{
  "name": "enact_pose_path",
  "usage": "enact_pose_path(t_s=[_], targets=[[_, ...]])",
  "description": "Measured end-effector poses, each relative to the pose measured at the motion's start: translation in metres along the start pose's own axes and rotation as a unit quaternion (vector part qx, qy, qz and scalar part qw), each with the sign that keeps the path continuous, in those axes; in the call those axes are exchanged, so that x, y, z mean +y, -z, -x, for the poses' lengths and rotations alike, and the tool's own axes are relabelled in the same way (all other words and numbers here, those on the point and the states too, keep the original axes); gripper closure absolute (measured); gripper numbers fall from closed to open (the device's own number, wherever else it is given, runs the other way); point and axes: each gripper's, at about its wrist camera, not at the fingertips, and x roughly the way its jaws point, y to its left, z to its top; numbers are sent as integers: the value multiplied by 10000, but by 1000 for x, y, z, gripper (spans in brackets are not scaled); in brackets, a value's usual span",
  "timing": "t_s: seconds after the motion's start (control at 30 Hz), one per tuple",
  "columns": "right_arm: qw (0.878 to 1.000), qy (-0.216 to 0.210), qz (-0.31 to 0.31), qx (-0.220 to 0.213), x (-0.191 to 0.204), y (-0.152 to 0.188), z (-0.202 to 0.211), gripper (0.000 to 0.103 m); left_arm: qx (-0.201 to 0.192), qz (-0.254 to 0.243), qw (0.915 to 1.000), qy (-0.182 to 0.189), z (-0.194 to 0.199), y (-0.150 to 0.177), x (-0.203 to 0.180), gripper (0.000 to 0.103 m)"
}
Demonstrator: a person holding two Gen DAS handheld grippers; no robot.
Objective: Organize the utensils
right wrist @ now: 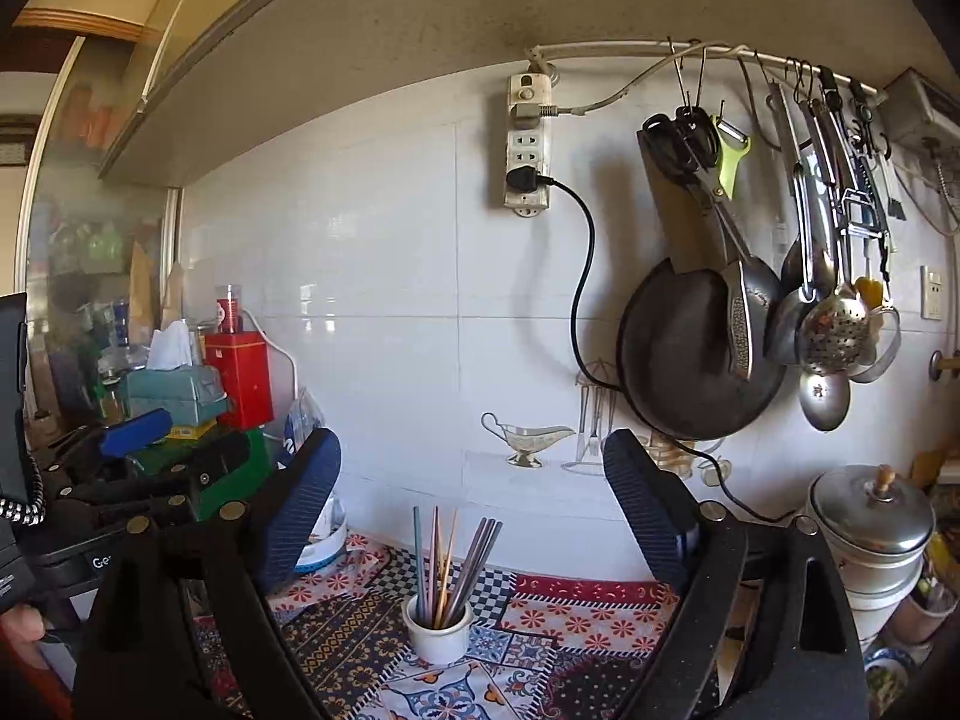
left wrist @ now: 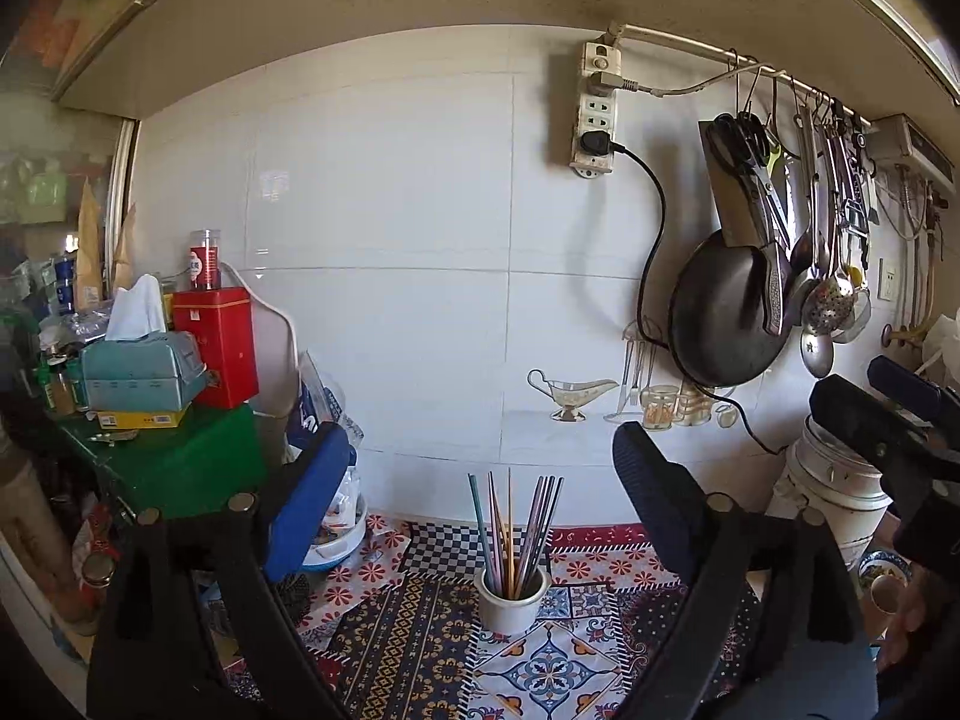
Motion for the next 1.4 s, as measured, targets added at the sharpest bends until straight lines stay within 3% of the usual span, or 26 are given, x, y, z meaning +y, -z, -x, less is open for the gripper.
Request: enact_pose_path(t_s=[0.1, 0.23, 1.4], targets=[[9999, 159, -16, 32, 2, 2, 10, 0, 32, 9, 10000, 41, 10, 4, 0, 9], [9993, 346, 23, 101, 6, 5, 17, 0, 30, 11, 10000, 84, 21, 8, 0, 6], [9975, 450, -178, 505, 6, 14, 29, 0, 335, 123, 9992, 186, 26, 19, 5, 6]])
